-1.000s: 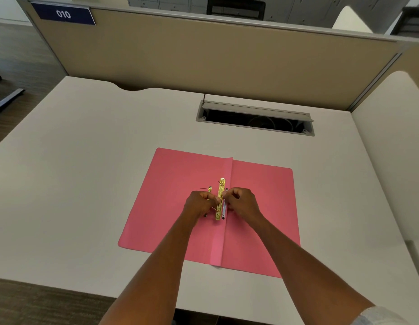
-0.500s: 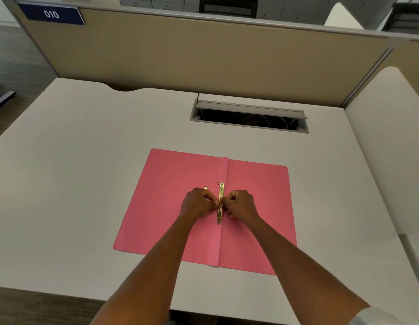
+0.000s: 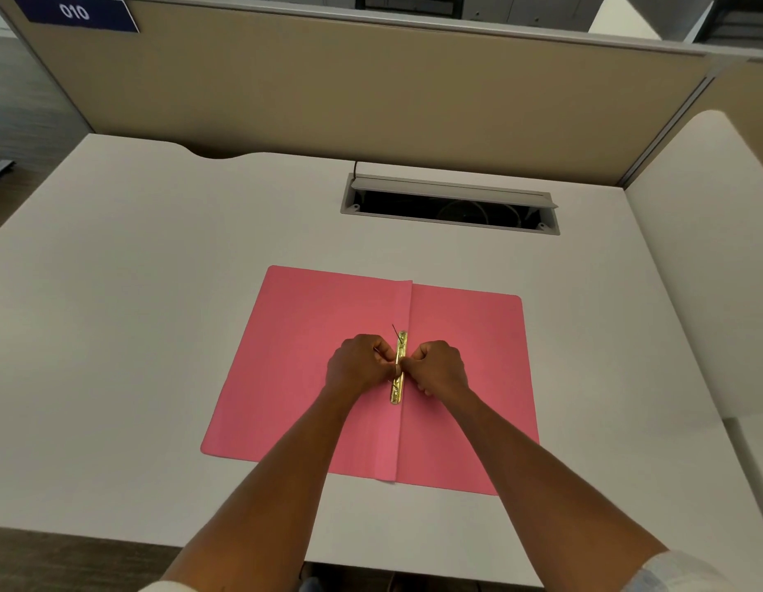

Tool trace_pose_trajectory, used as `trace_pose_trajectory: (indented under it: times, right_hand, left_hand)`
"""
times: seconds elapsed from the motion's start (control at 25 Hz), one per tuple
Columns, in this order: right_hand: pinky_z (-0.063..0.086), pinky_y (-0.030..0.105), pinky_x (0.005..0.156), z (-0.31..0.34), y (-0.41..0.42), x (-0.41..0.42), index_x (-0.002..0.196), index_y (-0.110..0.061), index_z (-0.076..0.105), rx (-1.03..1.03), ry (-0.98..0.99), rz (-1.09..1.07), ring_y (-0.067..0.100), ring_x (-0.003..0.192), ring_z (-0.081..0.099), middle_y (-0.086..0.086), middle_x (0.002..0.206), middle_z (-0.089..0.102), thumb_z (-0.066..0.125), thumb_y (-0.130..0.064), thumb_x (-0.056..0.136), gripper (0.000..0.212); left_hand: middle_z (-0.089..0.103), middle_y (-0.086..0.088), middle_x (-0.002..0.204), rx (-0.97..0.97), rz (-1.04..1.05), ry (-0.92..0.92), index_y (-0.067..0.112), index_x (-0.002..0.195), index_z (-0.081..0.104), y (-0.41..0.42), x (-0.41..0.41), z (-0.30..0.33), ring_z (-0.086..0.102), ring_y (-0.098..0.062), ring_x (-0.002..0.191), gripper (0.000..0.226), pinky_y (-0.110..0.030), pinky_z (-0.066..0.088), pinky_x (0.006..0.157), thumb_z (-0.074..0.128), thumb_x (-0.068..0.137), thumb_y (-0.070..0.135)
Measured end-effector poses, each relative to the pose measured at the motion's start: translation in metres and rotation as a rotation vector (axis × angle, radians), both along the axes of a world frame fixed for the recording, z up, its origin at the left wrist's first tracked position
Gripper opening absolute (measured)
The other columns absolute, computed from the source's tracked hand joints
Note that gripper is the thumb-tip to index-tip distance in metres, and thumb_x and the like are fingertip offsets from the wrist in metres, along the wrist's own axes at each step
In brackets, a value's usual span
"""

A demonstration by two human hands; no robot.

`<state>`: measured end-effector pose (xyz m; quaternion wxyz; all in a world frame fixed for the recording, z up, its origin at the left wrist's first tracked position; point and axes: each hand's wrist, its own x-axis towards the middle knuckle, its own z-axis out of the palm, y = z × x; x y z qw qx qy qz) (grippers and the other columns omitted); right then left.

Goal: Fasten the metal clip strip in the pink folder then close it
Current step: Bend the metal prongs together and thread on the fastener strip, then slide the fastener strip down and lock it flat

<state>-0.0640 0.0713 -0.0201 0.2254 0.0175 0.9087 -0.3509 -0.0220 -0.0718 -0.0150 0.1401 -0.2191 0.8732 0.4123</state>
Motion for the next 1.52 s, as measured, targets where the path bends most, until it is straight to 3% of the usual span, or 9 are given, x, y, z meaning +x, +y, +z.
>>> trace_pose_trajectory:
  times: [0.28, 0.44, 0.6, 0.88, 0.96, 1.2, 1.36, 1.52]
  right_hand:
    - [0.063, 0.038, 0.064, 0.0, -0.001, -0.009, 0.062, -0.016, 0.066, 0.029, -0.058, 0.027, 0.02, 0.048, 0.065, 0.005, 0.056, 0.069, 0.072, -0.024, 0.076, 0.017]
    - [0.053, 0.029, 0.067, 0.004, -0.003, -0.023, 0.079, -0.018, 0.07, -0.069, 0.151, 0.095, 0.017, 0.071, 0.067, -0.003, 0.075, 0.07, 0.075, -0.017, 0.075, 0.007]
    - [0.051, 0.026, 0.071, 0.01, -0.012, -0.036, 0.084, -0.019, 0.073, -0.096, 0.224, 0.271, 0.012, 0.077, 0.067, -0.002, 0.082, 0.074, 0.074, -0.013, 0.078, 0.008]
    - [0.048, 0.02, 0.055, 0.015, -0.013, -0.066, 0.076, -0.014, 0.071, -0.015, 0.164, 0.339, 0.006, 0.057, 0.065, 0.0, 0.069, 0.07, 0.074, -0.004, 0.077, 0.011]
    - [0.042, 0.015, 0.054, 0.015, -0.014, -0.069, 0.074, -0.016, 0.07, 0.011, 0.192, 0.358, 0.004, 0.059, 0.062, -0.003, 0.07, 0.069, 0.075, -0.003, 0.075, 0.013]
    - [0.055, 0.028, 0.062, 0.008, -0.023, -0.071, 0.069, -0.021, 0.068, 0.036, 0.185, 0.336, 0.009, 0.062, 0.067, -0.007, 0.07, 0.071, 0.077, -0.01, 0.071, 0.014]
    - [0.051, 0.029, 0.066, 0.006, -0.026, -0.072, 0.07, -0.021, 0.068, 0.098, 0.205, 0.38, 0.012, 0.072, 0.066, -0.007, 0.076, 0.071, 0.077, -0.015, 0.072, 0.011]
    - [0.049, 0.028, 0.066, 0.007, -0.025, -0.072, 0.069, -0.022, 0.067, 0.112, 0.216, 0.392, 0.014, 0.075, 0.066, -0.005, 0.079, 0.071, 0.076, -0.014, 0.072, 0.013]
  left_hand:
    - [0.07, 0.014, 0.071, -0.101, -0.013, -0.004, 0.031, 0.074, 0.067, 0.003, -0.002, -0.001, 0.066, -0.009, 0.071, 0.023, -0.028, 0.053, 0.066, 0.077, 0.056, 0.04]
    - [0.068, 0.013, 0.074, -0.143, -0.004, 0.02, 0.03, 0.076, 0.066, 0.006, -0.001, -0.002, 0.064, -0.012, 0.073, 0.022, -0.027, 0.048, 0.064, 0.074, 0.06, 0.043]
    - [0.069, 0.011, 0.082, -0.171, -0.027, 0.031, 0.03, 0.083, 0.065, 0.008, 0.001, -0.003, 0.064, -0.015, 0.076, 0.019, -0.029, 0.05, 0.067, 0.071, 0.066, 0.038]
    - [0.07, 0.01, 0.094, -0.225, -0.075, 0.108, 0.031, 0.095, 0.065, 0.009, 0.006, -0.006, 0.065, -0.02, 0.083, 0.026, -0.026, 0.041, 0.066, 0.073, 0.071, 0.035]
    - [0.07, 0.008, 0.095, -0.244, -0.091, 0.123, 0.033, 0.1, 0.064, 0.009, 0.006, -0.006, 0.066, -0.021, 0.084, 0.029, -0.027, 0.04, 0.066, 0.073, 0.072, 0.036]
    - [0.072, 0.004, 0.093, -0.28, -0.129, 0.145, 0.043, 0.116, 0.058, 0.009, 0.008, -0.011, 0.066, -0.025, 0.084, 0.04, -0.031, 0.048, 0.07, 0.07, 0.079, 0.036]
    - [0.071, 0.004, 0.093, -0.305, -0.156, 0.16, 0.05, 0.131, 0.05, 0.008, 0.008, -0.014, 0.065, -0.023, 0.084, 0.053, -0.029, 0.044, 0.067, 0.068, 0.082, 0.038]
    - [0.068, 0.003, 0.091, -0.352, -0.216, 0.143, 0.051, 0.132, 0.049, 0.007, 0.004, -0.014, 0.065, -0.023, 0.083, 0.052, -0.029, 0.042, 0.063, 0.066, 0.084, 0.04]
